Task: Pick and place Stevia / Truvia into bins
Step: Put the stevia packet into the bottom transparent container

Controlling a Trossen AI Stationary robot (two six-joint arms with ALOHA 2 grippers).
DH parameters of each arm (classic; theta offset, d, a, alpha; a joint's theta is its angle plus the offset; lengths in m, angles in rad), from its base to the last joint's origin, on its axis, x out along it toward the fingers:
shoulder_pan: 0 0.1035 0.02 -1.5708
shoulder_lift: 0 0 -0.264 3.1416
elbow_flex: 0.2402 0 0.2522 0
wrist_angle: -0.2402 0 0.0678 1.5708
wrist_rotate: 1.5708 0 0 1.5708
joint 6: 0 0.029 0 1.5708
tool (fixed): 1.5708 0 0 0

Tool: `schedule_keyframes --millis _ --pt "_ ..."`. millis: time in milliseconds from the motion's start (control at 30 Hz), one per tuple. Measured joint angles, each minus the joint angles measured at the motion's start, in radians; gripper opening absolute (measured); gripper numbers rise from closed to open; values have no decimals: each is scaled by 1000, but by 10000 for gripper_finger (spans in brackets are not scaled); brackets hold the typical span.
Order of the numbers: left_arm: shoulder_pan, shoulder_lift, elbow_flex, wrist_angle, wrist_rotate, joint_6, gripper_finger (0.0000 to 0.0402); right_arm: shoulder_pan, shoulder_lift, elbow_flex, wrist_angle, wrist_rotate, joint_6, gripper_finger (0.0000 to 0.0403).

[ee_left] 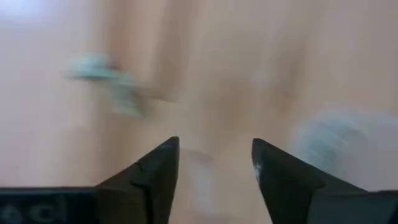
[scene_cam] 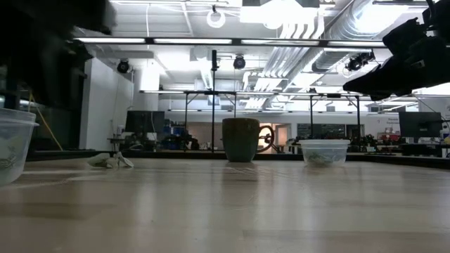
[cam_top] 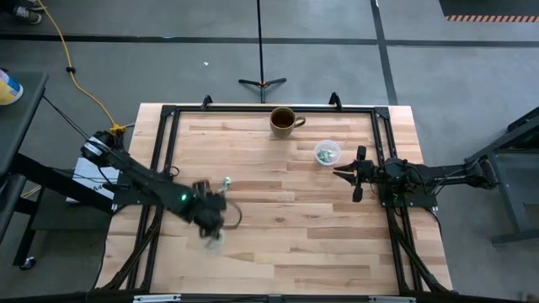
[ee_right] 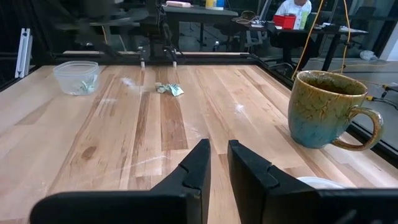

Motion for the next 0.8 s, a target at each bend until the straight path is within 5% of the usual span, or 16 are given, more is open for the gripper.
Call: schedule_keyframes --millis 133,400,800 --pt "126 -2 -8 -38 -93 38 257 0 0 0 5 3 -2 49" --pt "382 -2 -151 185 103 279 261 0 0 0 -9 -8 4 50" --pt "475 -2 -288 356 183 368 238 0 0 0 -12 -2 -4 53"
